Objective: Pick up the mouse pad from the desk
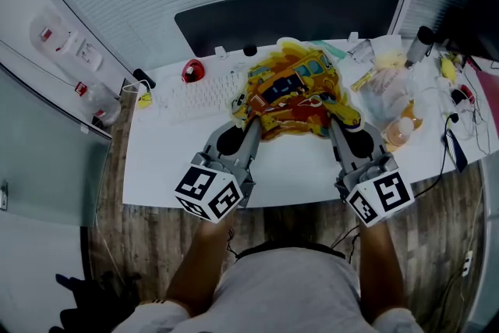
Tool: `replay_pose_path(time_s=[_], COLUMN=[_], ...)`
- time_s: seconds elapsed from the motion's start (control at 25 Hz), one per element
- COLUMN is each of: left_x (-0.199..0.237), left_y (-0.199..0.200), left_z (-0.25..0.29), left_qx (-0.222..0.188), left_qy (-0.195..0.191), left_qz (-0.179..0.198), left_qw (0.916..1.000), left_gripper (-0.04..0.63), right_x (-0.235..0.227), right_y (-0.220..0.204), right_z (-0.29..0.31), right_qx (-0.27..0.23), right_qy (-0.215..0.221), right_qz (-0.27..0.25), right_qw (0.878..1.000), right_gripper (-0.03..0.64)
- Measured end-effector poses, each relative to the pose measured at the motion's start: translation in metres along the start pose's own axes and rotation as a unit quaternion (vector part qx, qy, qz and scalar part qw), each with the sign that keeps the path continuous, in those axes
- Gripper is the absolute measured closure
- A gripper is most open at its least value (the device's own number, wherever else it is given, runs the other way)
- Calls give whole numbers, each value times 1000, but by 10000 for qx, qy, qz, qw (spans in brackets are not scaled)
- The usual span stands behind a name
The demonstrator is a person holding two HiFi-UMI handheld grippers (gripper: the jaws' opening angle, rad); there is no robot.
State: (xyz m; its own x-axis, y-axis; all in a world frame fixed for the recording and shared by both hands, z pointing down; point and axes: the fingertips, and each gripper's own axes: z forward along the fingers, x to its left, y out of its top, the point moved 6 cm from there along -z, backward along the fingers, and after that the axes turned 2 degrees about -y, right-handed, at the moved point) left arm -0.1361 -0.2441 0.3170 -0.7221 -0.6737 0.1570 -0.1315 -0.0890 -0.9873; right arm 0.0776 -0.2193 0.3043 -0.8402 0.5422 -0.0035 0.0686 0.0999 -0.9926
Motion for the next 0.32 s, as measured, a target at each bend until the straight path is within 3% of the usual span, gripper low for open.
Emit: replay_pose_path(time_s=[0.32], left_x=[2], left_y=[-3], left_z=[1], left_qx=[45], left_qy=[-20], left_qz=[-29], left_qw=[10000], left_gripper=[572], right_x=[0], right_y=[-4], right_z=[1], right_qx=[55], right_qy=[-19], right_qz=[26], right_qw=[10000], right_gripper=[597])
